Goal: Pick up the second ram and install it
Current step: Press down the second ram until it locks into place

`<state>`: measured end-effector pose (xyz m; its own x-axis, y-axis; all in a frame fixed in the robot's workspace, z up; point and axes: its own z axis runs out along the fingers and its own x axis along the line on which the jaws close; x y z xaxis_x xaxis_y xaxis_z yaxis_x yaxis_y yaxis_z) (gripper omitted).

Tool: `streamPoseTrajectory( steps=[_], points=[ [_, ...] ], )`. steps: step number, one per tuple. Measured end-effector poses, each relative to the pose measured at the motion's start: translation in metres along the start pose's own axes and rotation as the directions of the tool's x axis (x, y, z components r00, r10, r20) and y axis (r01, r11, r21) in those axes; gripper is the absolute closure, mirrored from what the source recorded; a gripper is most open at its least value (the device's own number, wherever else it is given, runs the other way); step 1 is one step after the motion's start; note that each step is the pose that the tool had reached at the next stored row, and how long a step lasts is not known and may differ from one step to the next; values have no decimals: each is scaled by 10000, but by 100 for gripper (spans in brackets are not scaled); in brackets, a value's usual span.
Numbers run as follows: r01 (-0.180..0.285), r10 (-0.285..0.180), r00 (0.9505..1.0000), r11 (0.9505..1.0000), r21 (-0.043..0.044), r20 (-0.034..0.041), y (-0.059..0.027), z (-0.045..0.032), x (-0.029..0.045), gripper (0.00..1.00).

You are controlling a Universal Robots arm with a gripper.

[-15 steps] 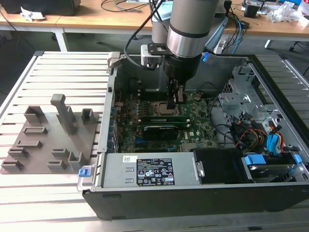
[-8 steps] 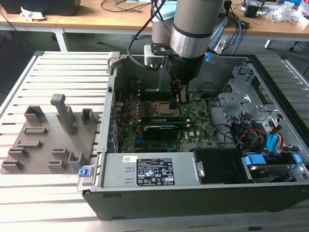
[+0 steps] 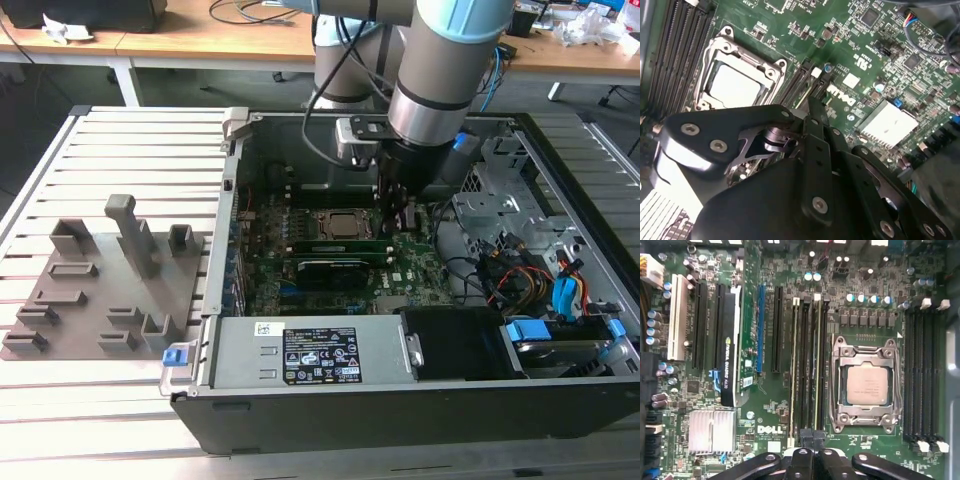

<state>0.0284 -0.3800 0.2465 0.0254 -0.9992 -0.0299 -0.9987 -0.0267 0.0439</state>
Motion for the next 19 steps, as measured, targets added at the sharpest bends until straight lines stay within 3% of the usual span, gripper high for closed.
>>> streamPoseTrajectory(
  steps=[3,6,11,14,15,16,17,19],
  points=[
    [0,0,10000,10000,0,-1,-6,118,4,89],
    [0,0,10000,10000,-1,-4,-8,165,6,89],
    [1,-1,10000,10000,3,19,-8,174,12,89],
    [1,-1,10000,10000,4,21,-4,78,10,89],
    [9,-10,9999,10000,17,155,37,65,9,89],
    [17,-18,9993,10000,25,379,98,68,7,89],
    [21,-22,9990,10000,31,450,217,76,4,89],
    [20,-21,9990,10000,31,446,335,87,2,89]
  ],
)
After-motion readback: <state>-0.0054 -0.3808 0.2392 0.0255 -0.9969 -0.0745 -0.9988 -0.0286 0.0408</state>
